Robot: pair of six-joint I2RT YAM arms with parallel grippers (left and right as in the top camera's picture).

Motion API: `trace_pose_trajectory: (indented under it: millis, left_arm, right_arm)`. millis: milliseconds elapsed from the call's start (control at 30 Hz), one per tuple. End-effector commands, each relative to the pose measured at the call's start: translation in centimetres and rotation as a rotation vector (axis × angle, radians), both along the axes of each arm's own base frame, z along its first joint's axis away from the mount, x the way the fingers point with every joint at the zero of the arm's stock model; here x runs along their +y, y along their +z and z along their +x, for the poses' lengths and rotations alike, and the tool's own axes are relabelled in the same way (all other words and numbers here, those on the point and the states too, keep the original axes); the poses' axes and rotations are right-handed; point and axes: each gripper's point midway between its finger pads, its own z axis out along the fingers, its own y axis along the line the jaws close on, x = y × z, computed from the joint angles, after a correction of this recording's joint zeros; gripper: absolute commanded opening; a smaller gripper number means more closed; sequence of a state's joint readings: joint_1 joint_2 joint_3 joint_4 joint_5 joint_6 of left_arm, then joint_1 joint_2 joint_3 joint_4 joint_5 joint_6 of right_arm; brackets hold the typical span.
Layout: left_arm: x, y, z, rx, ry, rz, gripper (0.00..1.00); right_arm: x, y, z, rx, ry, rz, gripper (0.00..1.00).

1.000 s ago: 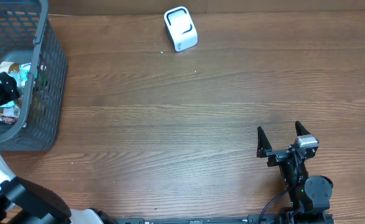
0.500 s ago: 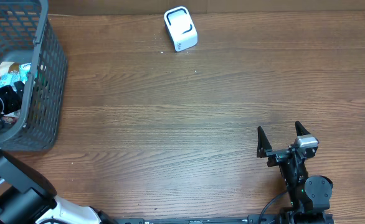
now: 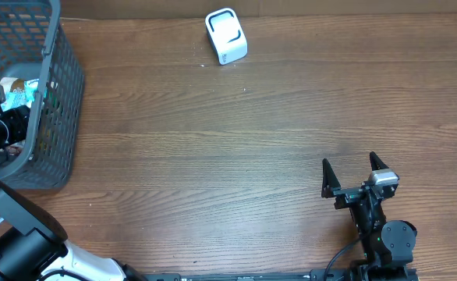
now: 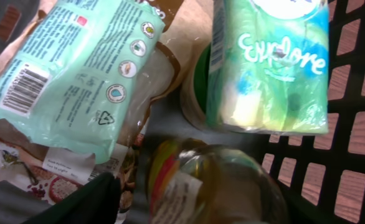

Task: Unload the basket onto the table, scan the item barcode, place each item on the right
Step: 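Grasp the yellow Wim soap bottle in the basket with the left gripper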

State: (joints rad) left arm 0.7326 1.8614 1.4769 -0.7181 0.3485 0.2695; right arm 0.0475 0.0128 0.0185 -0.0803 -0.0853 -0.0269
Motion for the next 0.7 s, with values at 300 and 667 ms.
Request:
trace_pose_trajectory:
  millis: [300,667]
  left_arm:
    - [-0.82,-0.27,1.0,0.025,-0.036,0.034,0.7]
    - [-0.92,-0.32,1.05,0.028,-0.036,0.035,0.5]
  right_arm:
    - [-0.24,-0.26,0.04,-0.002,-0.013,-0.007,1.0]
    - [-0.24,-0.25,0.04,-0.002,-0.012,-0.007,1.0]
